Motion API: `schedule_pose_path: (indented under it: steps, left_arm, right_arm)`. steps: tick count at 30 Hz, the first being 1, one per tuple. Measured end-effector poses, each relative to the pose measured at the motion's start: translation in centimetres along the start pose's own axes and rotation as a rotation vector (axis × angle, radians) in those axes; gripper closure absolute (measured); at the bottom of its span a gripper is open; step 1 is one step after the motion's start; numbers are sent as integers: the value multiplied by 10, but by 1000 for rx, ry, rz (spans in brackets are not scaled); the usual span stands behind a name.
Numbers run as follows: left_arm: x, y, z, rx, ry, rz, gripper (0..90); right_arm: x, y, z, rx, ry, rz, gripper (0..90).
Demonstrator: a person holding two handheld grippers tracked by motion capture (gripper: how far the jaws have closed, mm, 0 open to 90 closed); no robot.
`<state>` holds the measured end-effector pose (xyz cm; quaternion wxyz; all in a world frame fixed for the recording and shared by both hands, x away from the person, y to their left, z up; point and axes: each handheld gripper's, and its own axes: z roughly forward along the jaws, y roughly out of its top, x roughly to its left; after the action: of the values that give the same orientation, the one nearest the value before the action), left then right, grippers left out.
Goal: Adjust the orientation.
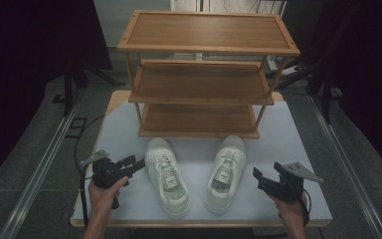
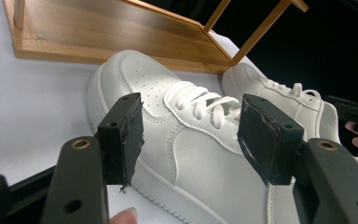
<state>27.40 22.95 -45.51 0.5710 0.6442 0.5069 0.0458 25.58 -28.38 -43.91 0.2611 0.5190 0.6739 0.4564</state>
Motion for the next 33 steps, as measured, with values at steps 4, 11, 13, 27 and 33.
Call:
schedule_pose_path:
  steps: [4,11,13,27,33]
  left_arm:
    - [0,-1,-3,-3,-12,-5,404]
    - [2,-1,-8,-14,-14,-14,404]
    - [2,1,-9,-22,-22,-18,404]
    - [-4,0,-8,-14,-37,-7,404]
    - [-6,-1,-8,-14,-44,-7,404]
  right_arm:
    - [6,7,-9,-29,30,-18,236]
    - [26,21,-21,-77,100,-47,274]
    - [28,21,-22,-79,106,-50,275]
    - [58,29,-34,-101,284,-104,529]
    - [80,27,-28,-89,359,-154,675]
